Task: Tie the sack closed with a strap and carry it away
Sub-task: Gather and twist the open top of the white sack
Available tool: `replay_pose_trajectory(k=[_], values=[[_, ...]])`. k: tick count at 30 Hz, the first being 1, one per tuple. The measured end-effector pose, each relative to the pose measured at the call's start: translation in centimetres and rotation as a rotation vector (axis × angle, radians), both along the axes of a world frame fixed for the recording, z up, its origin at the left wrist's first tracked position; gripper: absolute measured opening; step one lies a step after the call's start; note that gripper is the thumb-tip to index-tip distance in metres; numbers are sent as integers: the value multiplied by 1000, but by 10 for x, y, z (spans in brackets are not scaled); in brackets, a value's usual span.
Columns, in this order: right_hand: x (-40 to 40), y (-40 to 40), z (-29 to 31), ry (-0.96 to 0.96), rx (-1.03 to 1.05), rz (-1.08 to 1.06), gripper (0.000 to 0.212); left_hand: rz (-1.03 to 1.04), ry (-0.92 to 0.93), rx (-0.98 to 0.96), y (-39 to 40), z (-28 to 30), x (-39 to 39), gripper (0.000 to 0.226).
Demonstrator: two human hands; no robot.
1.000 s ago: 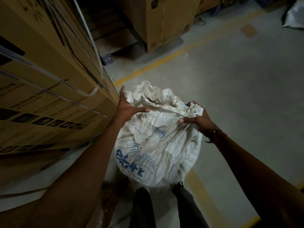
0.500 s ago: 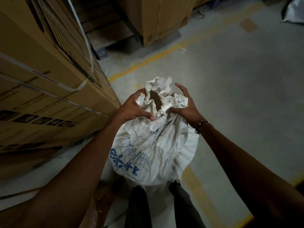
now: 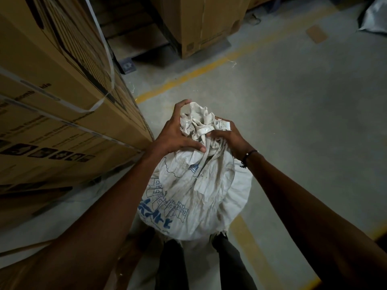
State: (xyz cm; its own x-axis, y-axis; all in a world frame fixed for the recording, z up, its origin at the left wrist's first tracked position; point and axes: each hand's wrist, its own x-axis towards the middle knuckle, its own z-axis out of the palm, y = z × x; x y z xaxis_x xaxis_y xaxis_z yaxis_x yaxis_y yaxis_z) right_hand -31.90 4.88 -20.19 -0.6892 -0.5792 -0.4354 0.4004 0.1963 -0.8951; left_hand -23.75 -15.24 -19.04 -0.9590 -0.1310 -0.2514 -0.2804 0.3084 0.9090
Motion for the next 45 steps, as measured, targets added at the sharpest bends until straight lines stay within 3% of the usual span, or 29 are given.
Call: replay_pose_trajectory(k=[2,5,8,14,17,22,24,27,29,31,35,36,38,40,41,42,45], values=[[1,0,-4,-16,-60,4,45,-1,6,37,2,-3,0,127],[6,-3,-3,-26,-72,28,45,8,1,30,7,-10,3,91],[11,-8,-1,-66,-98,28,63,78,15,74,14,-18,8,67],[9,-15,-13,-229,-163,-85,96,165,31,147,27,-32,6,107],[6,-26,-15,-294,-141,-176,112,51,59,162,32,-39,4,103],[8,-32,-30,-37,2,-173,56,30,145,239,42,-58,4,128],[10,-31,-46,58,-15,-216,54,46,160,269,45,-65,1,121],[6,-35,-60,274,186,-329,48,182,170,260,56,-71,-3,93],[2,-37,-57,279,273,-411,49,258,189,250,63,-74,-3,80],[1,-28,-53,272,229,-478,46,343,219,272,70,-77,0,75],[30,13,-49,196,38,-240,34,568,215,310,76,-70,4,77],[43,24,-46,231,30,-119,44,602,204,319,77,-64,4,78],[68,36,-44,347,41,119,92,628,169,304,78,-49,4,75],[81,22,-38,429,65,187,127,626,101,294,79,-30,7,70],[83,9,-34,444,82,163,135,622,48,323,76,-24,8,69],[83,-4,-33,438,109,108,135,614,-4,364,72,-15,10,70],[82,-39,-34,423,87,26,107,550,-166,473,46,5,16,99]])
